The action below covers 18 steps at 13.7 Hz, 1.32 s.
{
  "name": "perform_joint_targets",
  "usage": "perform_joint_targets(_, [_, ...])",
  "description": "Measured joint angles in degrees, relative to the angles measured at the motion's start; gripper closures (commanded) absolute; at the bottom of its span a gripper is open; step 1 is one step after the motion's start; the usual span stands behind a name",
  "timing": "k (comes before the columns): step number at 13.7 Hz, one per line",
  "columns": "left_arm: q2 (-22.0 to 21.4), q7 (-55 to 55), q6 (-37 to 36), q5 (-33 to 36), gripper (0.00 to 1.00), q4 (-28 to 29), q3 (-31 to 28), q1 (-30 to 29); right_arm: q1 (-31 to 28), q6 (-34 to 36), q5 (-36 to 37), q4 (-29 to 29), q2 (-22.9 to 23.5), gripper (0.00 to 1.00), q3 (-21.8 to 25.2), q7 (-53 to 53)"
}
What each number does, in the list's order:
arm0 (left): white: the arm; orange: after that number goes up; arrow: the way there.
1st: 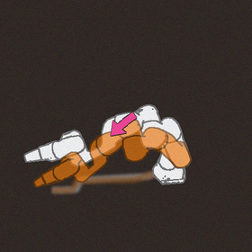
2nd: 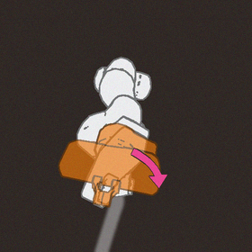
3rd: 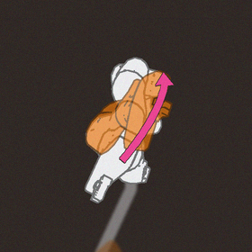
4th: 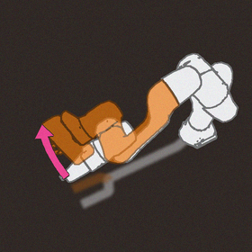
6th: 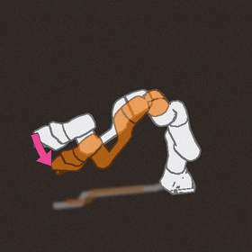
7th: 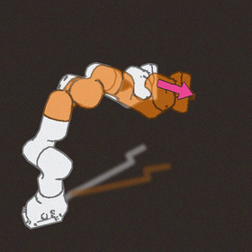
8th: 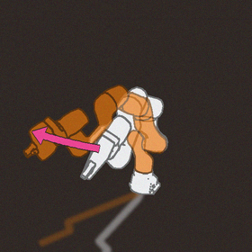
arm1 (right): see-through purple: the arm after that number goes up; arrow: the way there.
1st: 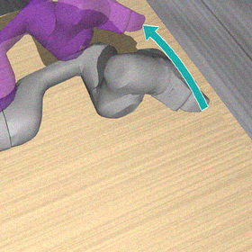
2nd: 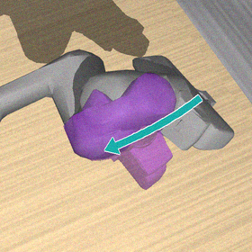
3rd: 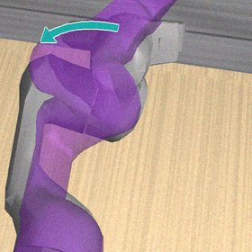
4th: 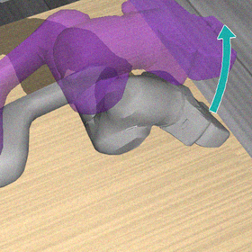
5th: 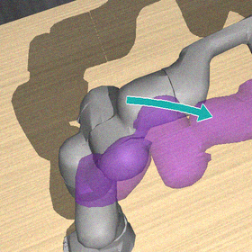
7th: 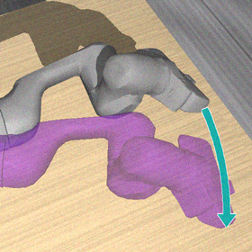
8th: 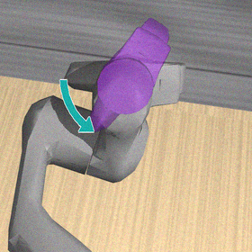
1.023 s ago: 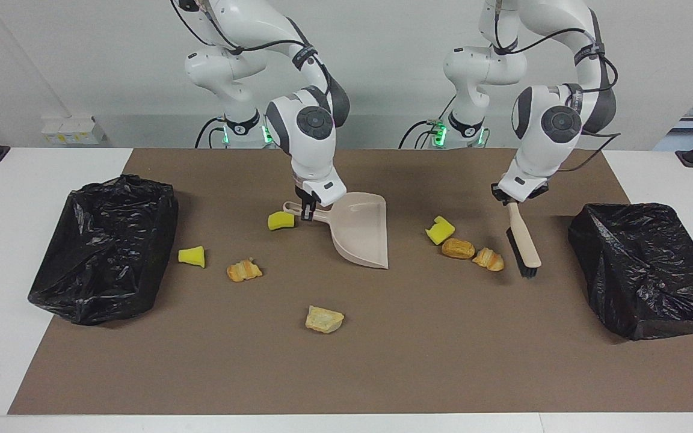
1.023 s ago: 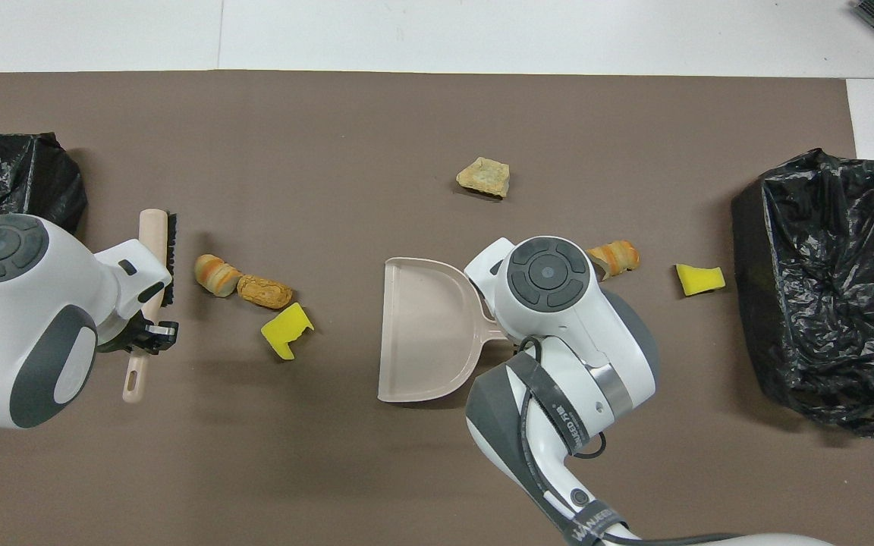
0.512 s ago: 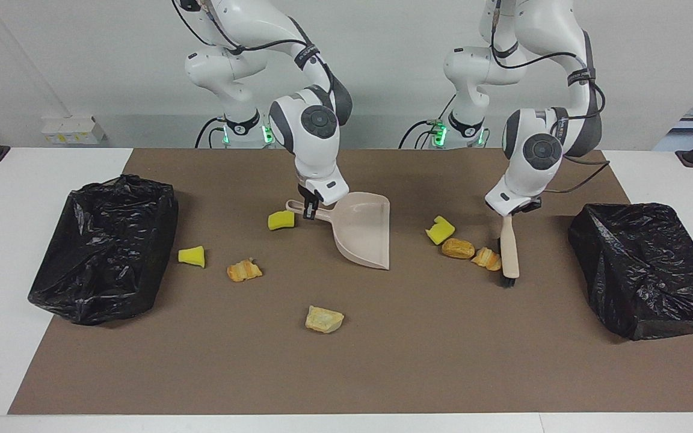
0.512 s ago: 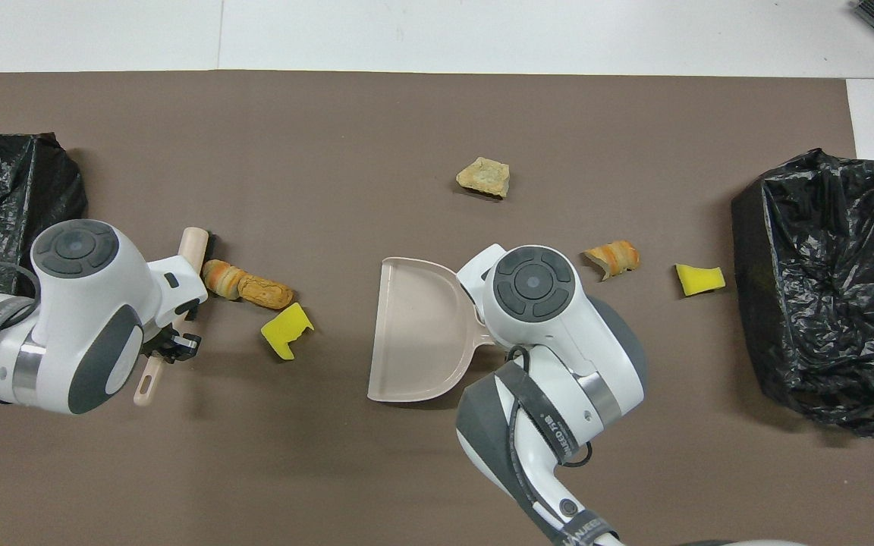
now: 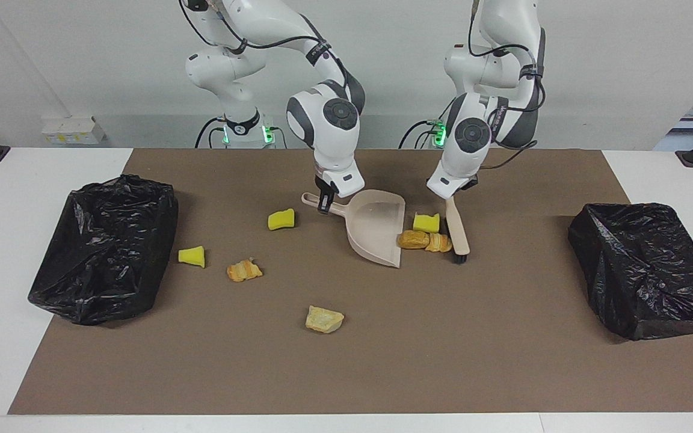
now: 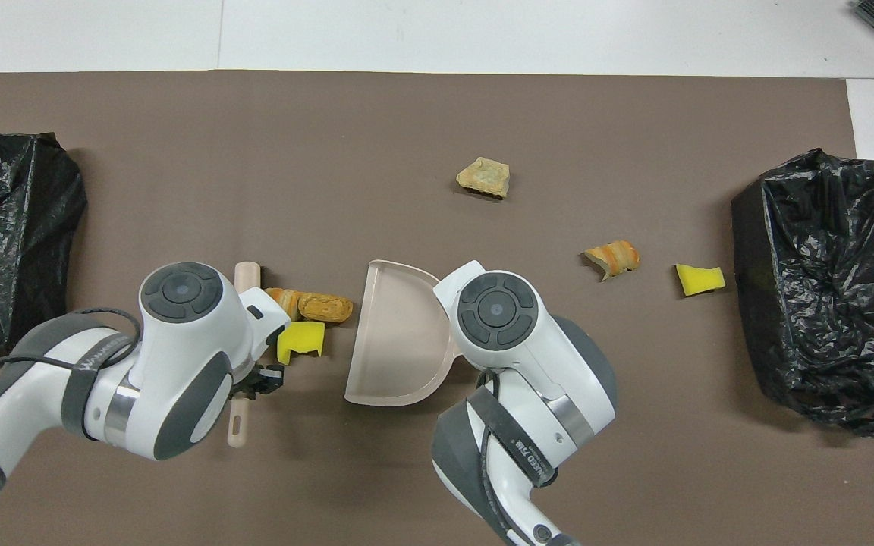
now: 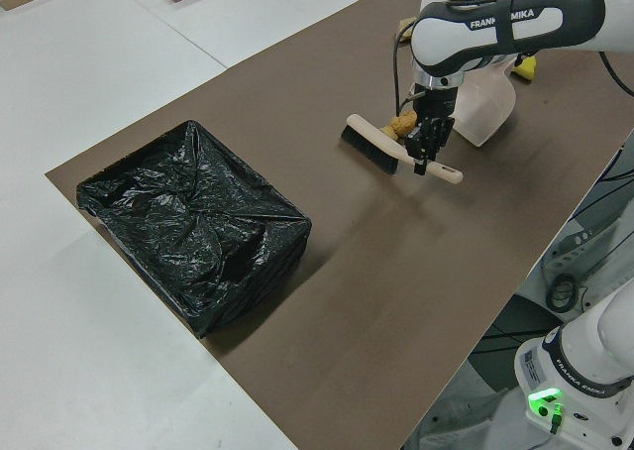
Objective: Sweep and dump trash in bin
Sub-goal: 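Push the pieces into the dustpan with the left gripper's brush, then carry the dustpan to the black bag and tip it with the right gripper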
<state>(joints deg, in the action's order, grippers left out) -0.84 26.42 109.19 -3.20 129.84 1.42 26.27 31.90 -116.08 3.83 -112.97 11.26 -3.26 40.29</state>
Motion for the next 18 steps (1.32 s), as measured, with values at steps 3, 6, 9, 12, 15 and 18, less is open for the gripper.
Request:
perform_joint_targets(3, [-0.26, 2.26, 1.08, -6.76, 1.0, -0.01, 0.1, 4.54, 0.1, -0.13, 0.0, -0.06, 0.22, 1.0, 0.04, -0.27])
perform_joint_targets(6, [-0.37, 2.56, 3.68, -10.42, 1.0, -0.12, 0.48, 8.64, 0.07, -0.2, 0.0, -0.1, 0.28, 1.0, 0.06, -0.27])
perform_joint_targets(9, [-0.46, 2.73, 4.32, -11.42, 1.0, -1.91, 2.14, 10.06, -0.14, -0.21, 0.0, -0.1, 0.32, 1.0, 0.12, -0.27])
perform_joint_targets(12, [-2.46, 2.82, 0.86, -11.44, 1.0, -3.72, 2.23, 10.18, -2.92, -0.21, 0.07, -0.01, 0.3, 1.0, 0.22, 2.19])
perform_joint_targets(15, [-8.09, 5.26, -8.82, -11.45, 1.0, -4.09, 1.73, 10.14, -5.74, -0.02, 0.12, 0.04, -0.07, 1.0, 0.28, 5.82])
perform_joint_targets(18, [-12.27, 13.6, -12.23, -11.46, 1.0, -3.02, 2.31, 10.28, -8.77, 0.1, 0.14, 0.25, -0.93, 1.0, 0.3, 11.23])
